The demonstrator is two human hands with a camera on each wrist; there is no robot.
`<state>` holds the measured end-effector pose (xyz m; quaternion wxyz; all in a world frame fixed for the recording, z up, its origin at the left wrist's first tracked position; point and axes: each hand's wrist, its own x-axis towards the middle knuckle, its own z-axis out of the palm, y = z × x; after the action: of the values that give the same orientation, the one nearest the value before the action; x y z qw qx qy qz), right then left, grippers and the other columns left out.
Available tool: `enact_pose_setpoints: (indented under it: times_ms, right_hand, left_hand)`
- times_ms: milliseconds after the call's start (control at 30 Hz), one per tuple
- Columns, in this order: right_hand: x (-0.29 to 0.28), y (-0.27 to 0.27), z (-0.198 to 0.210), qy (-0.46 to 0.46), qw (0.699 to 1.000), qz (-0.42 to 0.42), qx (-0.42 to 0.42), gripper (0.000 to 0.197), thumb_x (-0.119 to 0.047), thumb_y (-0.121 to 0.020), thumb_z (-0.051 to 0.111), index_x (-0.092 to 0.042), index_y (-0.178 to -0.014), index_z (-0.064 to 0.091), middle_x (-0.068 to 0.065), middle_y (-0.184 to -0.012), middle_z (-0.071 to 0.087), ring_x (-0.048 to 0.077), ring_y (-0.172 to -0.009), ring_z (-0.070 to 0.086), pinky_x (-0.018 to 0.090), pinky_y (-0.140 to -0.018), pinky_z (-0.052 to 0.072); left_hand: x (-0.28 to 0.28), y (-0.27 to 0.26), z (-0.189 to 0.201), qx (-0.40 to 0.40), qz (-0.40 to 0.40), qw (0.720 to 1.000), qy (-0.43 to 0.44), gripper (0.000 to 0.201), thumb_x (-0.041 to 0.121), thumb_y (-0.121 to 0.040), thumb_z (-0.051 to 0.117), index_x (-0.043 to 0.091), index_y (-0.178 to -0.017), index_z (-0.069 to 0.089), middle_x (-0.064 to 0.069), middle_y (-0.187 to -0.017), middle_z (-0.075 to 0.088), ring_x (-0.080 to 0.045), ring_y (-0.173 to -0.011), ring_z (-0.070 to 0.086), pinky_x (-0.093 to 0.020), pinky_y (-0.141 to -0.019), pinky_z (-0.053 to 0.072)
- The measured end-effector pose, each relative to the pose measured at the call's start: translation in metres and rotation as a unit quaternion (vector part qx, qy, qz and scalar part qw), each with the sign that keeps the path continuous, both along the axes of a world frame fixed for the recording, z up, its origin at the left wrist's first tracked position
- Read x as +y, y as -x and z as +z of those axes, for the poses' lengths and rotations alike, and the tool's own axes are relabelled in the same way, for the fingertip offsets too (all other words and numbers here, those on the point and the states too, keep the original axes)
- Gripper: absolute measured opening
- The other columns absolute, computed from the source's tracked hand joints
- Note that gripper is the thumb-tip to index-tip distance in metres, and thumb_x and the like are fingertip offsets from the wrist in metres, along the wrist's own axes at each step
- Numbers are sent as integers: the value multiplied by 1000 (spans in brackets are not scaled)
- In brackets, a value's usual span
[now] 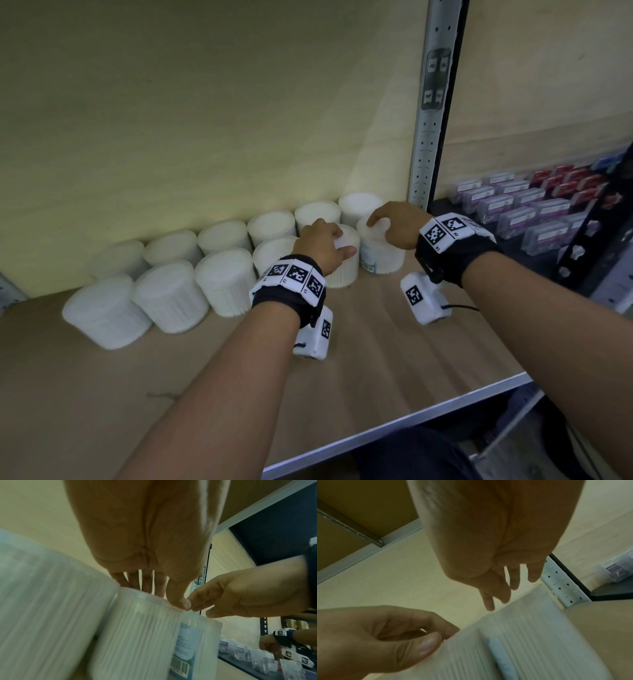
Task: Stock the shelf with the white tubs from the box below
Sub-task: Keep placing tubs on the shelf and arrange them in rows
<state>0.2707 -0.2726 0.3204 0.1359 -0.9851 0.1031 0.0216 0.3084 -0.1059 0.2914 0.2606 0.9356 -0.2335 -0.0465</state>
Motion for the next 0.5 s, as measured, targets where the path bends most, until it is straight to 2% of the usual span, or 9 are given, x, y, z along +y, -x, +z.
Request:
enact_pose_setpoints:
  times_ms: [67,167,267,500]
  right_hand:
    - [2,0,-2,22,999,-26,-30,34,-21,-89,51,-29,-121,57,6,-135,47,29,-124,45,44,-103,42]
    - [5,0,-8,48,997,-47,-33,45,-42,-91,52,-16,-128,53,12,-132,47,34,-127,40,43,-105,38]
    - [6,-2,-12,56,997,-47,-19,51,-45,-92,49,-10,-129,52,16,-132,47,35,-127,39,39,-104,36]
    - [4,-1,-8,49,998,-30,-11,48,-44,-92,53,-15,-129,52,13,-133,46,33,-127,40,40,-104,37]
  left_hand:
    - [0,0,0,-1,-2,1000,-3,54,38,-87,63,11,-132,50,-7,-136,45,-25,-130,41,-37,-108,36]
    - [0,1,0,-3,-4,1000,-7,54,38,-88,63,11,-133,49,-8,-136,45,-25,-130,41,-37,-108,36]
    - [0,0,-1,-4,-2,1000,-2,53,38,-87,63,11,-131,50,-8,-134,46,-25,-129,42,-38,-107,37]
    - [0,-1,-3,0,2,1000,7,53,38,-86,64,12,-130,51,-6,-134,47,-24,-128,43,-38,-108,38]
